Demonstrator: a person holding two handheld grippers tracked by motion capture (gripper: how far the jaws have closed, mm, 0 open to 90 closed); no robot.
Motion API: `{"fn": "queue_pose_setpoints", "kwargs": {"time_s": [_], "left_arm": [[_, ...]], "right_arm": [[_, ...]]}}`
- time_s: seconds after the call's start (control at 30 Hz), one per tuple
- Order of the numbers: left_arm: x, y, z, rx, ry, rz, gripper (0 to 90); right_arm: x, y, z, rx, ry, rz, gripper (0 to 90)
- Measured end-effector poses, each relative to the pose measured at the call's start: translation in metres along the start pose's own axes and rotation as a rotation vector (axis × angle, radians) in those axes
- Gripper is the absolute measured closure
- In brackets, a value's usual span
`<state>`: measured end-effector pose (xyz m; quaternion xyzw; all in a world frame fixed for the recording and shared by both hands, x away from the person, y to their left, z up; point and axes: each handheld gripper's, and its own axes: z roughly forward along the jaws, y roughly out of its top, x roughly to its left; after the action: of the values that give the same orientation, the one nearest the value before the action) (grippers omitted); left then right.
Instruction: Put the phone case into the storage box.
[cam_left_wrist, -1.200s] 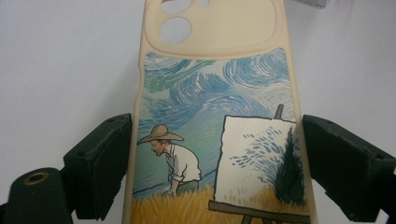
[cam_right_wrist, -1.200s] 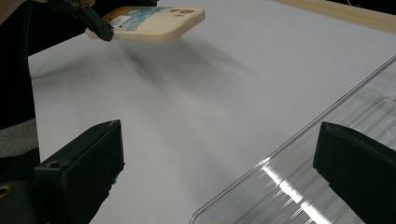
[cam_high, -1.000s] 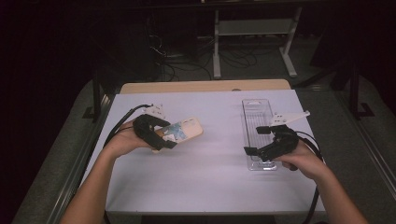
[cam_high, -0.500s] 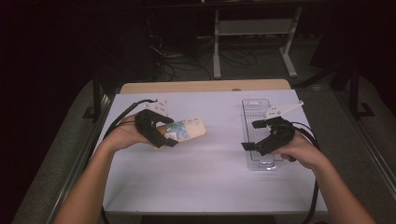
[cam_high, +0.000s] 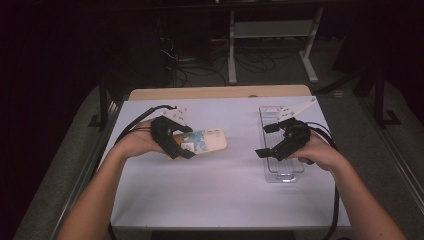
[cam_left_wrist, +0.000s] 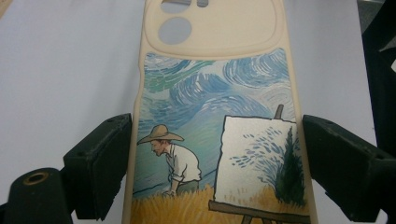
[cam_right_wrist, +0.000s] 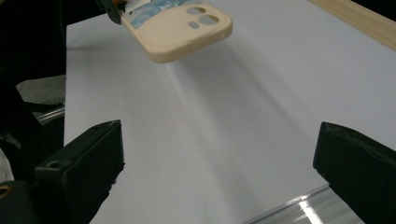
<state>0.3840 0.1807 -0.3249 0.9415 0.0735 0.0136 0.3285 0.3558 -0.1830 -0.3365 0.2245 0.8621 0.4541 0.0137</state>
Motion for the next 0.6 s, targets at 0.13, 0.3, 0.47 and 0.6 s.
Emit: {"fn": "queue_pose_setpoints", "kwargs": {"time_s": [0.13,0.3,0.47,0.6], "left_arm": [[0.000,0.003,0.001,0.006,-0.010,0.012,11.5],[-0.001,0.007,0.003,0.015,-0.023,0.032,11.5],[-0.003,0.011,0.005,0.023,-0.039,0.049,11.5],[-0.005,0.014,0.008,0.033,-0.049,0.061,11.5]], "right_arm": [[-0.002,0.004,0.002,0.012,0.012,-0.006,1.3],[-0.002,0.008,0.006,0.026,0.037,-0.013,1.2],[-0.001,0.013,0.010,0.032,0.053,-0.026,0.8],[0.001,0.019,0.013,0.039,0.073,-0.035,0.6]]}}
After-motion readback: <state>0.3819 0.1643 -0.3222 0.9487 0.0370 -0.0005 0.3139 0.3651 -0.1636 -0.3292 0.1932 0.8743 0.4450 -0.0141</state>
